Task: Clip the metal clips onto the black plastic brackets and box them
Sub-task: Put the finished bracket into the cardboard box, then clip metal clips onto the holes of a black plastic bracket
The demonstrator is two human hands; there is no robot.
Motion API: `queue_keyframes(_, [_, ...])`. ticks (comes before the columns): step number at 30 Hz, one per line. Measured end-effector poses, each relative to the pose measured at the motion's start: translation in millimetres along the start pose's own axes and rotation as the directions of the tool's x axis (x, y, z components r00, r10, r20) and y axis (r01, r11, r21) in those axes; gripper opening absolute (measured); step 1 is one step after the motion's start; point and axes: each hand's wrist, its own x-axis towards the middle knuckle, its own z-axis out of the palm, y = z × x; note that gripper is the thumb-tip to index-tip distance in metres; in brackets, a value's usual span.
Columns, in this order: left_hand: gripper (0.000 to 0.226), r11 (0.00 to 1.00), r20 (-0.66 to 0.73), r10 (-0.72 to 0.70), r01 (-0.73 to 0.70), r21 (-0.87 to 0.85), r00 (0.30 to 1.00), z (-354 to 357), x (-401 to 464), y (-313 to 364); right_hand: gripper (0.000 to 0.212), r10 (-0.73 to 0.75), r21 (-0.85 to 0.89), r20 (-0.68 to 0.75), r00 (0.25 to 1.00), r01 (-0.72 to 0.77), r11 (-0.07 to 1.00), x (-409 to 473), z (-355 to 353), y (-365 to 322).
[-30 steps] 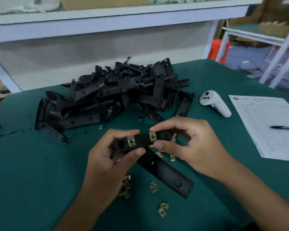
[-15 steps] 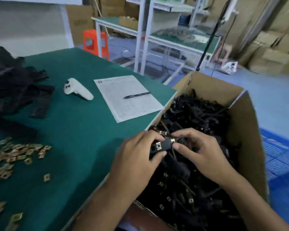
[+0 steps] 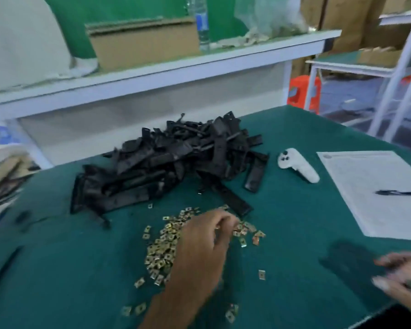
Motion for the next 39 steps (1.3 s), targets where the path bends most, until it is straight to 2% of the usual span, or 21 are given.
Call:
queue_keyframes(3, [0.042, 0.989, -0.219, -0.132, 0.143, 0.037, 0.967, -45, -1, -50, 0.032, -0.103, 0.065, 0.029, 0.994, 0.101, 0.993, 58, 10, -73])
queue_keyframes(5, [0.042, 0.973, -0.370, -0.195, 0.225, 0.040, 0.908, -63, -6, -77, 0.028, -0.267, 0.076, 0.074, 0.961, 0.262, 0.962, 102, 39, -126])
queue_keyframes(7, [0.043, 0.952, -0.484, -0.245, 0.304, 0.047, 0.840, -72, -13, -99, 0.017, -0.296, 0.057, 0.148, 0.943, 0.291, 0.955, 146, 73, -152])
queue_keyframes(9, [0.042, 0.933, -0.546, -0.293, 0.359, 0.016, 0.785, -74, -18, -112, 0.046, -0.181, -0.098, 0.278, 0.943, 0.215, 0.972, 181, 101, -167])
queue_keyframes(10, [0.041, 0.933, -0.559, -0.297, 0.361, 0.004, 0.774, -73, -18, -117, 0.057, -0.118, -0.162, 0.298, 0.947, 0.172, 0.972, 192, 113, -171])
queue_keyframes(12, [0.039, 0.940, -0.560, -0.270, 0.340, 0.023, 0.784, -70, -16, -119, 0.059, -0.068, -0.242, 0.262, 0.963, 0.134, 0.961, 206, 129, -170])
queue_keyframes(14, [0.037, 0.946, -0.541, -0.258, 0.323, 0.027, 0.801, -65, -15, -118, 0.049, -0.075, -0.243, 0.189, 0.979, 0.121, 0.962, 211, 136, -166])
queue_keyframes(18, [0.037, 0.954, -0.571, -0.223, 0.297, 0.038, 0.790, -60, -16, -121, 0.037, -0.189, -0.169, 0.051, 0.981, 0.195, 0.966, 210, 133, -162])
queue_keyframes(20, [0.037, 0.955, -0.581, -0.230, 0.295, 0.018, 0.781, -60, -16, -123, 0.031, -0.245, -0.017, 0.037, 0.969, 0.246, 0.969, 207, 127, -162])
queue_keyframes(23, [0.038, 0.953, -0.570, -0.253, 0.303, -0.008, 0.781, -59, -14, -125, 0.024, -0.266, 0.338, 0.078, 0.961, 0.225, 0.914, 205, 117, -167])
queue_keyframes(25, [0.039, 0.950, -0.570, -0.271, 0.311, -0.028, 0.776, -59, -14, -127, 0.028, -0.229, 0.611, 0.167, 0.959, 0.081, 0.787, 205, 111, -172])
queue_keyframes(27, [0.039, 0.955, -0.579, -0.274, 0.289, -0.069, 0.768, -60, -16, -126, 0.030, -0.235, 0.768, 0.271, 0.934, -0.062, 0.637, 202, 109, -176])
queue_keyframes(28, [0.039, 0.959, -0.578, -0.269, 0.271, -0.086, 0.770, -61, -16, -124, 0.028, -0.251, 0.775, 0.261, 0.932, -0.048, 0.630, 199, 110, -177])
queue_keyframes(29, [0.037, 0.963, -0.563, -0.263, 0.252, -0.099, 0.783, -62, -16, -122, 0.025, -0.262, 0.738, 0.210, 0.942, 0.023, 0.674, 195, 113, -179])
queue_keyframes(31, [0.026, 0.971, -0.482, -0.239, 0.198, -0.134, 0.843, -64, -16, -113, 0.020, -0.336, 0.572, 0.067, 0.939, 0.240, 0.784, 183, 121, -187])
queue_keyframes(32, [0.030, 0.971, -0.400, -0.227, 0.173, -0.166, 0.888, -64, -15, -109, 0.019, -0.388, 0.496, 0.009, 0.921, 0.333, 0.802, 177, 126, -193])
queue_keyframes(34, [0.070, 0.930, -0.215, -0.247, 0.169, -0.327, 0.945, -62, -13, -102, 0.019, -0.487, 0.415, -0.053, 0.872, 0.463, 0.783, 162, 138, -207])
queue_keyframes(35, [0.081, 0.887, -0.167, -0.269, 0.176, -0.427, 0.949, -60, -13, -98, 0.018, -0.533, 0.404, -0.054, 0.844, 0.507, 0.762, 156, 144, -213])
queue_keyframes(36, [0.078, 0.844, -0.155, -0.287, 0.173, -0.508, 0.945, -59, -13, -96, 0.016, -0.578, 0.417, -0.039, 0.815, 0.539, 0.731, 150, 148, -217])
queue_keyframes(39, [0.038, 0.745, -0.228, -0.444, 0.215, -0.631, 0.867, -60, -14, -92, 0.011, -0.640, 0.559, 0.070, 0.765, 0.501, 0.660, 145, 148, -221])
